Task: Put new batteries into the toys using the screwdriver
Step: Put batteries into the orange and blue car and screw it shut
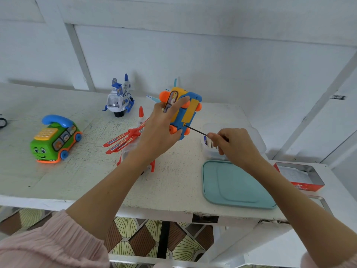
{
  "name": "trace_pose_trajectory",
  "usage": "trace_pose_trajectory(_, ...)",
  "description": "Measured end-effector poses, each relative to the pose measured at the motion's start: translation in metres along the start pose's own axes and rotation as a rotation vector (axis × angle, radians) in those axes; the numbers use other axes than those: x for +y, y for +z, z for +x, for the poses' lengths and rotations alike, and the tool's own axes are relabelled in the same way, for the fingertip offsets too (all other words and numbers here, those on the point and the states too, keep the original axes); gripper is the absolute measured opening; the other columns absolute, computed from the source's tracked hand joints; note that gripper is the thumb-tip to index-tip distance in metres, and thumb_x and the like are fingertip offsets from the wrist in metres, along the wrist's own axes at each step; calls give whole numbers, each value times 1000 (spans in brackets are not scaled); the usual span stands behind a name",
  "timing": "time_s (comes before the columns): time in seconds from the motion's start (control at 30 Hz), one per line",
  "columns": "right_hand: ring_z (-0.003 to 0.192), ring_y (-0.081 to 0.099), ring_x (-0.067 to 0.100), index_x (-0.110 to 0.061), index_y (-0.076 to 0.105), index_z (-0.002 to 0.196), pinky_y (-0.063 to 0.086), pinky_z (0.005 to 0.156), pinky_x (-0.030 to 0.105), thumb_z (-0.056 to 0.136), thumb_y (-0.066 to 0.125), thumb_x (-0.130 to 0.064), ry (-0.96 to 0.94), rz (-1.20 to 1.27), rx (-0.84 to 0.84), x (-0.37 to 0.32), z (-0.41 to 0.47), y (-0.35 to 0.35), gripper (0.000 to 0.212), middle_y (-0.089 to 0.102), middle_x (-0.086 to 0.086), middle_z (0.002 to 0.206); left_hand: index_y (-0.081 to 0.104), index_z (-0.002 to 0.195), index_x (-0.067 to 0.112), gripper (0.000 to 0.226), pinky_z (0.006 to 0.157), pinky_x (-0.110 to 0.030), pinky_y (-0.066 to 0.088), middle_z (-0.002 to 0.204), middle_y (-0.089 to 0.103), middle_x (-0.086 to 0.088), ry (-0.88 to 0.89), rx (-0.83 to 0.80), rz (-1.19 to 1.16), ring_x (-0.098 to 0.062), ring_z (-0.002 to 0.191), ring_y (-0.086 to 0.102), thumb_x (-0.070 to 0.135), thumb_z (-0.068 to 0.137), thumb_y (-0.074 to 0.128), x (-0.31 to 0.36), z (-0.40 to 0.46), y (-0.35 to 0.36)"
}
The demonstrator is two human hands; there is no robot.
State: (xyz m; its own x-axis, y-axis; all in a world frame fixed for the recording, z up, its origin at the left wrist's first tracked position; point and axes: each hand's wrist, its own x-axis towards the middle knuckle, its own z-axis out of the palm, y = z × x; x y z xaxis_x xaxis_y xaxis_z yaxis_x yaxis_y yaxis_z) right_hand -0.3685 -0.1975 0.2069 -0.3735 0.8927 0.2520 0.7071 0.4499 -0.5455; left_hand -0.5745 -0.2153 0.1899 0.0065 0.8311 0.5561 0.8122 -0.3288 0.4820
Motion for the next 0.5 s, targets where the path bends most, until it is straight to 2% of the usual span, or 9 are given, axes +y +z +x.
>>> trace_pose_trajectory(0.1, 39, 43, 7, -12, 58, 60, 35, 44, 10, 95, 45, -36, 100, 147, -68, -2, 0, 1, 44, 51, -3, 47, 32, 144, 31, 76, 75, -32, 48, 128, 40, -20, 2, 2, 2, -29, 97, 54, 11, 80, 67, 0, 0, 2)
trace_pose_trajectory(0.2, 34, 35, 7, -5, 59, 65, 29, 36, 15, 96, 44, -36, 314, 481, -214, -3, -1, 0, 47, 45, -1, 46, 31, 142, 33, 76, 75, -31, 47, 129, 40, -20, 9, 11, -4, -29, 99, 55, 10, 79, 67, 1, 0, 0)
trace_pose_trajectory(0.33, 31, 25, 7, -6, 53, 66, 16, 33, 15, 96, 41, -39, 530, 896, -415, 1, -1, 2, 46, 39, -1, 46, 31, 143, 32, 75, 75, -28, 43, 129, 40, -20, 13, 8, -8, -27, 99, 55, 10, 80, 67, 3, 1, -1)
trace_pose_trajectory(0.4, 31, 25, 7, -5, 54, 68, 16, 33, 15, 96, 41, -39, 543, 916, -433, 3, 0, 3, 46, 40, 0, 47, 29, 142, 35, 76, 75, -27, 42, 129, 39, -18, 6, -2, -3, -24, 98, 52, 12, 81, 67, 3, 2, -3)
trace_pose_trajectory(0.5, 32, 28, 8, 0, 54, 79, 21, 35, 16, 92, 52, -36, 442, 798, -343, -1, -1, 4, 37, 45, 5, 56, 30, 142, 33, 75, 75, -26, 39, 126, 41, -18, 6, 0, 9, -20, 96, 47, 12, 81, 68, 2, 3, -4)
